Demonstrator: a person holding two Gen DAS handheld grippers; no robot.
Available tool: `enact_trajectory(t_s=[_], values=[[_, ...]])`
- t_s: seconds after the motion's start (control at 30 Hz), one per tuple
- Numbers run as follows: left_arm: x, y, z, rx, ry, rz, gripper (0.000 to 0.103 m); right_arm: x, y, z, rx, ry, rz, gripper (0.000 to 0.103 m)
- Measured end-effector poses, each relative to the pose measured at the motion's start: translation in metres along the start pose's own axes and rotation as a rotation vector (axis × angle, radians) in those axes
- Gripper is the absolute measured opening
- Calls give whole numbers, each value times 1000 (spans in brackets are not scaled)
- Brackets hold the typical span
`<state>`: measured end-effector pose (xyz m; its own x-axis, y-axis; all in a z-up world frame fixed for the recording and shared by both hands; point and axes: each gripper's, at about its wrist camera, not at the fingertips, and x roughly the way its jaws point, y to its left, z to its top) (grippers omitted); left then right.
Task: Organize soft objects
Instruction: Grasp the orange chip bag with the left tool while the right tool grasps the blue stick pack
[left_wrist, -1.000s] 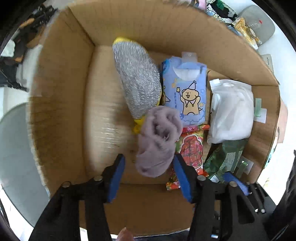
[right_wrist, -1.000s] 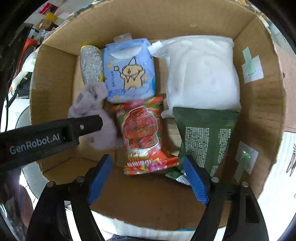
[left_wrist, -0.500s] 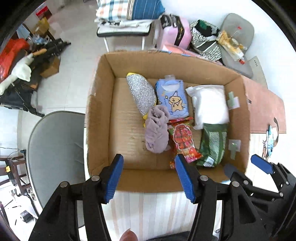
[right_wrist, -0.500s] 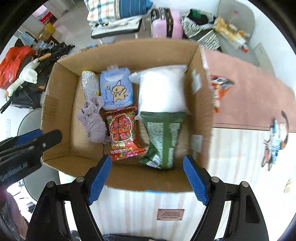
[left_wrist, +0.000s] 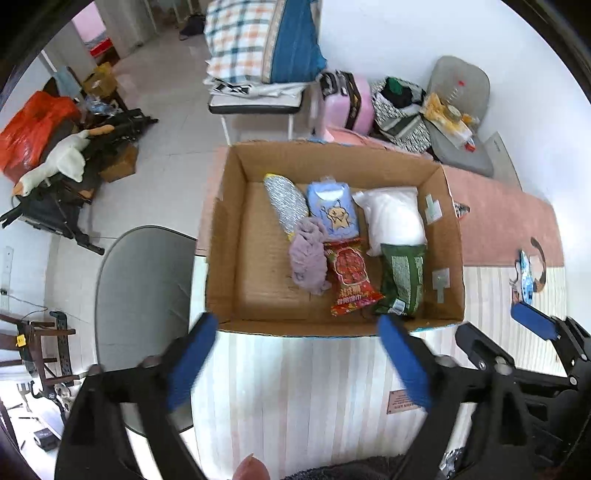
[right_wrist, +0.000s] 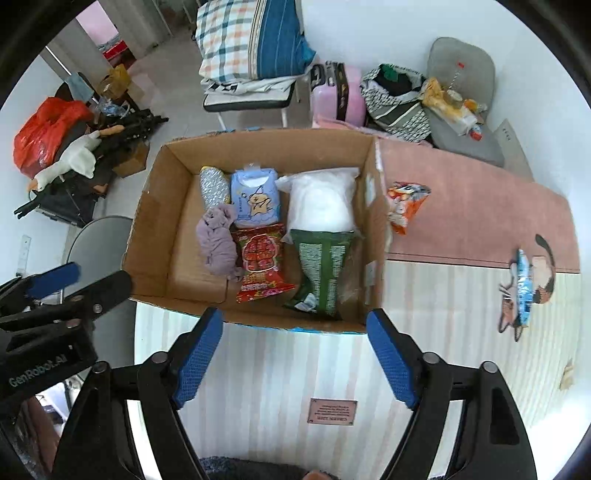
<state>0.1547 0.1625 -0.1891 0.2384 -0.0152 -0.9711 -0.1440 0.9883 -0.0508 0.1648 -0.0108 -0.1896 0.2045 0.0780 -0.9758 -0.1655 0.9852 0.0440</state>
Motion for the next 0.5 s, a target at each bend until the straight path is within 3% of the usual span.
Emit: enact_trajectory(t_s=[0.07,0.3,0.5], values=[[-2,1,-1,-11,5,-5,102,-6,-6,-3,11,-6,36,103],[-14,-17,-3,4,-17,16,102,-16,-26,-11,31,-26,78,103],[-27,-85,24,154,-77,85,102,-18,-90,-14,131,-32,52,103]])
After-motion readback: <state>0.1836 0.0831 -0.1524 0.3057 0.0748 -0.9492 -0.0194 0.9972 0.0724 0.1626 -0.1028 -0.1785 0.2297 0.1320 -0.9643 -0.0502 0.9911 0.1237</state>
